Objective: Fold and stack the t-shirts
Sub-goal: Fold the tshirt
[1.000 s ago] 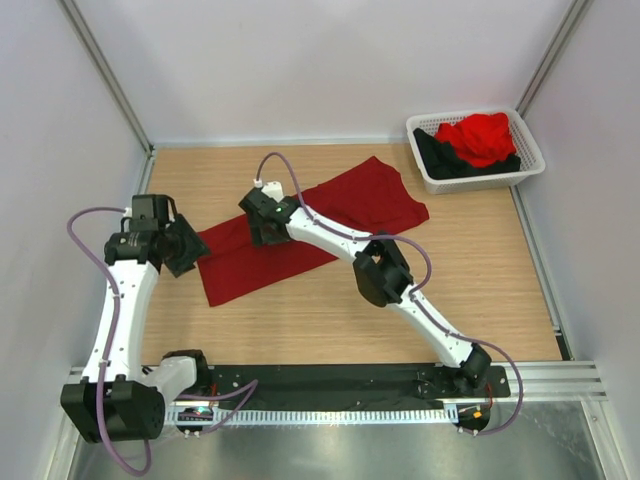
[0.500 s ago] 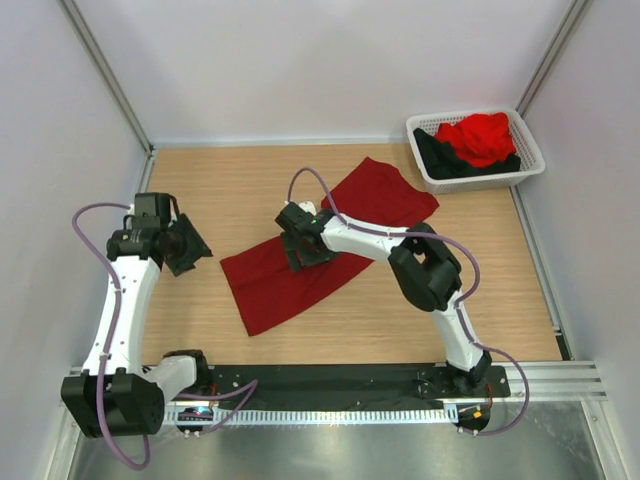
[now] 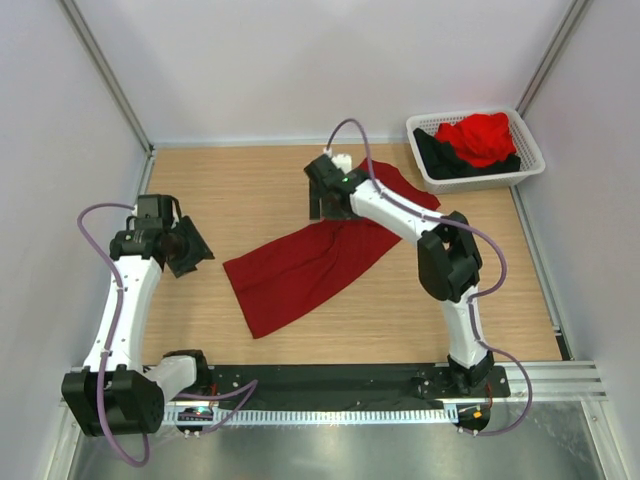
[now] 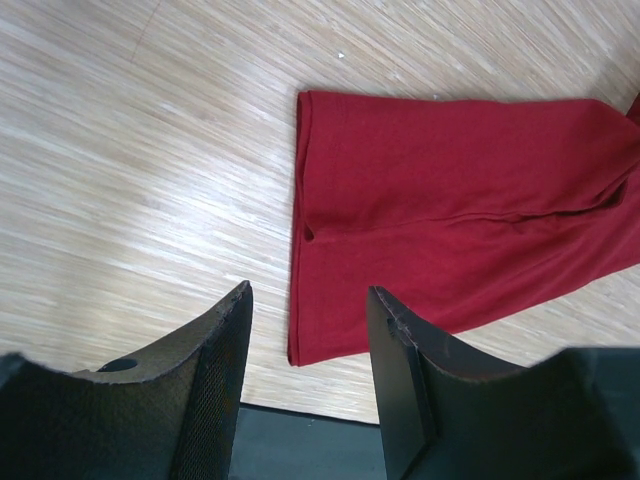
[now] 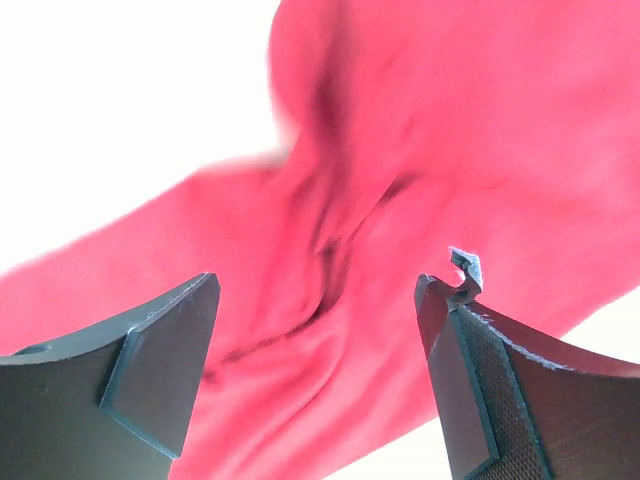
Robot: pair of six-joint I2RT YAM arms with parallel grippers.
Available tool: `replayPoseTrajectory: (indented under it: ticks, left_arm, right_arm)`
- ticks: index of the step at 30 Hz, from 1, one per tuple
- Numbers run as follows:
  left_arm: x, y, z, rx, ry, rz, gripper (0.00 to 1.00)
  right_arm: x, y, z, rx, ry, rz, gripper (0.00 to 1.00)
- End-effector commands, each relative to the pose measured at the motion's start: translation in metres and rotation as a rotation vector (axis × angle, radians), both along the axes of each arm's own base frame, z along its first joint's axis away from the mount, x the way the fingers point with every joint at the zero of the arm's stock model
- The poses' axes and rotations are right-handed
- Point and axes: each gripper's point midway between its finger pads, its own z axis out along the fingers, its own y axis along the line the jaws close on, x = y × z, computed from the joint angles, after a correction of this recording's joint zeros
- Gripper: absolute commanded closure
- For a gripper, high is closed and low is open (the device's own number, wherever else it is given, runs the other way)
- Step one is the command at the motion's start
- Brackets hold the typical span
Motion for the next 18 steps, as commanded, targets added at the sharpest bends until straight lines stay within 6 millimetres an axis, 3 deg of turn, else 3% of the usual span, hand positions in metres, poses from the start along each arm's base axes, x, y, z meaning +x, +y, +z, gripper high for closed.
replayPoseTrajectory:
  ticks: [1,3,5,6,7,12,18]
  left_arm:
    - [0.008,-0.004,0.006,-0.007,-0.049,-0.039,0.49]
    - [0.008,-0.004,0.005,-0.007,-0.050,-0.045,0.49]
    - [0.008,-0.004,0.003,-0.004,-0.044,-0.049,0.49]
    - [0.007,-0.005,0.001,-0.007,-0.040,-0.057,0.49]
    - [0.007,-0.005,0.000,-0.007,-0.037,-0.055,0.49]
    - [0.005,-0.008,-0.002,-0.025,-0.036,-0.064,0.49]
    - [0.001,-0.010,-0.004,-0.033,-0.040,-0.065,0.49]
  right_arm:
    - [0.048,-0.028,0.055,0.019,-0.151,-0.166,0.13]
    - [0.061,-0.055,0.041,-0.019,-0.115,-0.262,0.13]
    - [0.076,-0.076,0.043,-0.028,-0.116,-0.344,0.14]
    - [0.081,-0.081,0.031,-0.054,-0.101,-0.362,0.14]
    - [0.089,-0.084,0.036,-0.055,-0.123,-0.384,0.14]
    - [0.107,-0.093,0.018,-0.080,-0.127,-0.439,0.14]
    - [0.112,-0.099,-0.024,-0.110,-0.079,-0.468,0.14]
